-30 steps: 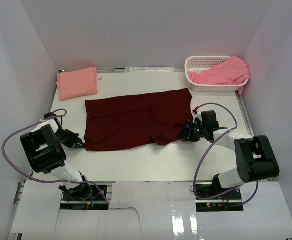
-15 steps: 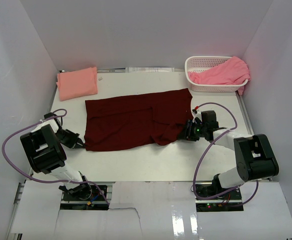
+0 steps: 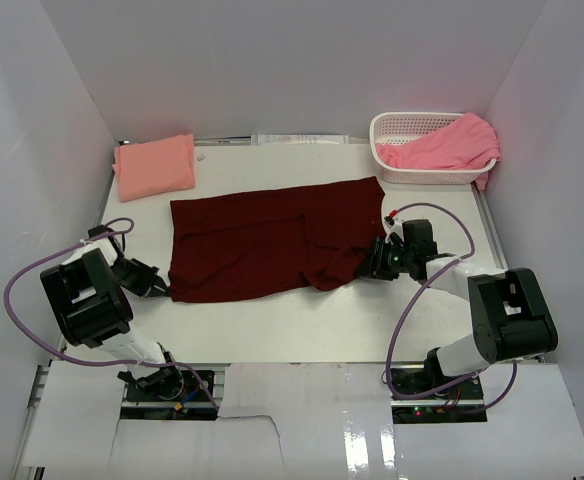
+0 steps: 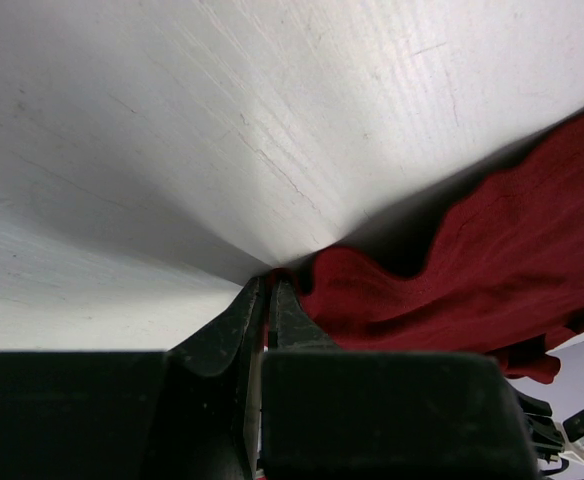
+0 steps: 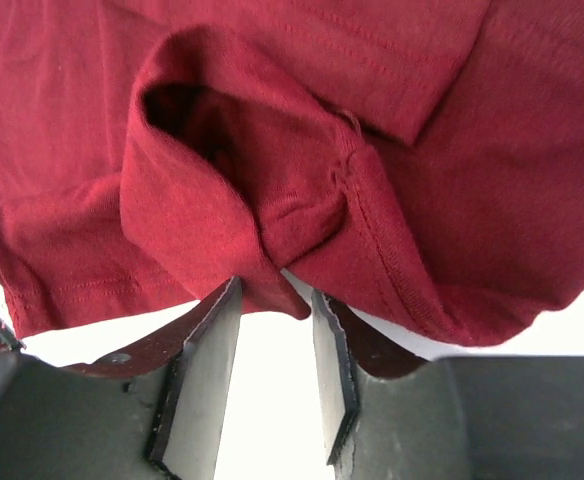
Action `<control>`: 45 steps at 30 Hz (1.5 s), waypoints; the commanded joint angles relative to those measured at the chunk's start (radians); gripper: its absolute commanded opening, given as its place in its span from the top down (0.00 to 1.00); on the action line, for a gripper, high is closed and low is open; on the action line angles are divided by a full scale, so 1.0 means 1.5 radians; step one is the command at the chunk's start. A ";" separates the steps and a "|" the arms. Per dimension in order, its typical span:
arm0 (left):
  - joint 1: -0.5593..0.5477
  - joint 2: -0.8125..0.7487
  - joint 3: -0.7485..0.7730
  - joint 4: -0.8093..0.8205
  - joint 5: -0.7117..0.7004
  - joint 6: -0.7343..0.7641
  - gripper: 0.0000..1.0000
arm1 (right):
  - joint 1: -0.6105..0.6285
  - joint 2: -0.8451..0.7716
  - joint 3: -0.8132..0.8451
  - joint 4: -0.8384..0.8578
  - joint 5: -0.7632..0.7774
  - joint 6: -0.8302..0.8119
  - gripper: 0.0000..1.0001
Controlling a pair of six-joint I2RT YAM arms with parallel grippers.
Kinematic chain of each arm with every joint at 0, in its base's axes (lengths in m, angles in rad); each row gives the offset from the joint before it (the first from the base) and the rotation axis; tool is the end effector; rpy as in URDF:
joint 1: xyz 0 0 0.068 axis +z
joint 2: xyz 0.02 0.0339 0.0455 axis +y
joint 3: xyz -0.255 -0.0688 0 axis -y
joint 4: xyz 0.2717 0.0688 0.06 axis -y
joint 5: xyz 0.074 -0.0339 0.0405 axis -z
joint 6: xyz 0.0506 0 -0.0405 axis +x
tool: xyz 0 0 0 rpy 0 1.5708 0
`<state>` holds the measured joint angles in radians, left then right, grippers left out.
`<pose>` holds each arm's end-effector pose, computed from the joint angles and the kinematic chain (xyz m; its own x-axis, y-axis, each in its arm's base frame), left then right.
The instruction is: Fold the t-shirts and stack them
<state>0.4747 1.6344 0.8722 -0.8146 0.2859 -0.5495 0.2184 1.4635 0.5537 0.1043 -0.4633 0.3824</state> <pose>0.2497 0.1123 0.1012 -0.5287 -0.8350 0.1524 -0.8398 0.4883 -0.2374 0.2777 0.0848 0.1034 -0.8383 0.1559 -0.5224 -0.1975 0.8063 0.5575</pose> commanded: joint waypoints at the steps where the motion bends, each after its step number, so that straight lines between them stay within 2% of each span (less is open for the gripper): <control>1: -0.007 0.008 -0.019 0.050 -0.036 0.009 1.00 | 0.002 -0.008 0.035 0.005 0.018 -0.019 0.59; 5: -0.007 0.009 -0.018 0.049 -0.036 0.009 1.00 | 0.001 -0.011 0.042 0.001 0.017 -0.020 0.59; 8: -0.007 0.009 -0.018 0.050 -0.036 0.010 1.00 | 0.001 -0.014 0.045 -0.002 0.019 -0.020 0.65; 13: -0.007 0.009 -0.018 0.050 -0.036 0.010 1.00 | 0.000 -0.003 0.047 -0.007 0.014 -0.016 0.87; 15: -0.007 0.009 -0.018 0.049 -0.036 0.010 1.00 | 0.000 -0.002 0.047 -0.010 0.008 -0.011 0.92; 18: -0.007 0.009 -0.018 0.049 -0.036 0.010 1.00 | -0.001 -0.006 0.056 -0.030 0.005 -0.004 0.92; 24: -0.007 0.010 -0.018 0.050 -0.035 0.010 1.00 | -0.002 -0.030 0.093 -0.166 -0.017 0.020 0.92; 35: -0.007 0.008 -0.020 0.050 -0.033 0.008 1.00 | -0.002 -0.172 0.089 -0.411 -0.036 0.036 0.92; 45: -0.007 -0.020 -0.014 0.023 -0.011 0.013 1.00 | -0.016 -0.260 0.104 -0.507 -0.076 0.047 0.92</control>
<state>0.4728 1.6329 0.8700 -0.8093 0.3000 -0.5484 0.2085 1.1027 0.6617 -0.5720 -0.5301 0.4416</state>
